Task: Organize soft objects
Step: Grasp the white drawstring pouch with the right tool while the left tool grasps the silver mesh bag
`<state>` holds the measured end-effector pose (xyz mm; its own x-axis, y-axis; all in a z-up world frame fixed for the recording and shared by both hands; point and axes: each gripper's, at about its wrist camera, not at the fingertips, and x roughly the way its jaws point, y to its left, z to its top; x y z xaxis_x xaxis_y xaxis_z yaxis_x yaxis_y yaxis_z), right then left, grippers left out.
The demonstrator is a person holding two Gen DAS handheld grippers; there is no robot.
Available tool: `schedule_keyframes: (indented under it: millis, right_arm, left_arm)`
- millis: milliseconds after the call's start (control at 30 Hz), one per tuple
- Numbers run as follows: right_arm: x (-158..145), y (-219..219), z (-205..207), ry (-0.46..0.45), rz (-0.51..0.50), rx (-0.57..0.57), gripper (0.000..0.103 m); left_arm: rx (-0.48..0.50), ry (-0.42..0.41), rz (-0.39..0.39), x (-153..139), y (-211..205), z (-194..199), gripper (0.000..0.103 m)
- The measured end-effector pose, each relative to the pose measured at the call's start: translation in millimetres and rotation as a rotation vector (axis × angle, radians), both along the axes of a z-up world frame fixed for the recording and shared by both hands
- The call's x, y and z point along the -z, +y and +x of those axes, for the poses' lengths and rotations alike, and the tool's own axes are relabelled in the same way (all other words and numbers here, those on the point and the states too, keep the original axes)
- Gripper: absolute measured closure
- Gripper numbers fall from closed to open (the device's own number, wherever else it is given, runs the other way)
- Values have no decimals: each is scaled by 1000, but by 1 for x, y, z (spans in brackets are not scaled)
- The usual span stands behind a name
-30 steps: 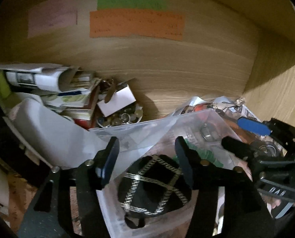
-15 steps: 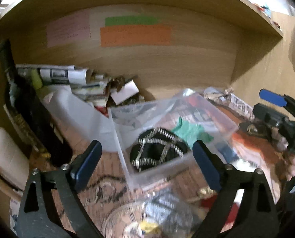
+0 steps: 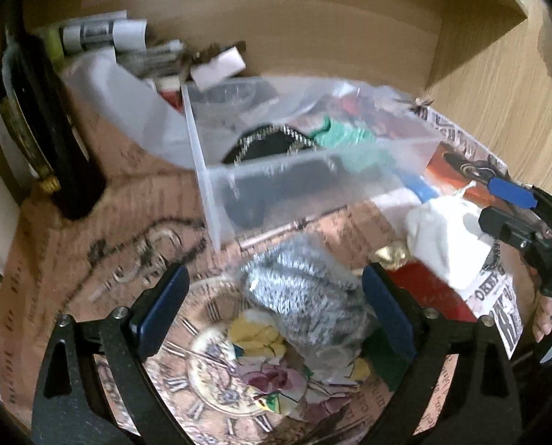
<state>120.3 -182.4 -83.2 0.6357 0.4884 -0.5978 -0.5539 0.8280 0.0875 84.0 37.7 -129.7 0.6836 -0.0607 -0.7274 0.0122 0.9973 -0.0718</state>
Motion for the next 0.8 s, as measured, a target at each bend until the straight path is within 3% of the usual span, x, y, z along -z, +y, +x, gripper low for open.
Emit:
schedule_keyframes:
  millis: [233, 300, 400, 567, 667, 800]
  right_arm:
    - [21, 10, -1, 55, -37, -29, 25]
    - [25, 13, 0, 62, -45, -35, 26]
    - [30, 13, 3, 62, -49, -27, 27]
    - [31, 11, 4, 70, -36, -31, 58]
    - [29, 10, 3, 54, -28, -28, 74]
    - [18, 6, 1, 31, 9, -28, 80]
  left_arm:
    - [-14, 11, -70, 12, 3, 7, 11]
    - [-3, 26, -94, 16, 2, 10, 23]
    - [-5, 32, -127, 19, 3, 11, 32]
    - [-2, 40, -128, 21, 1, 10, 55]
    - [-5, 25, -106, 17, -2, 8, 61]
    - [4, 1, -93, 9, -4, 0, 69]
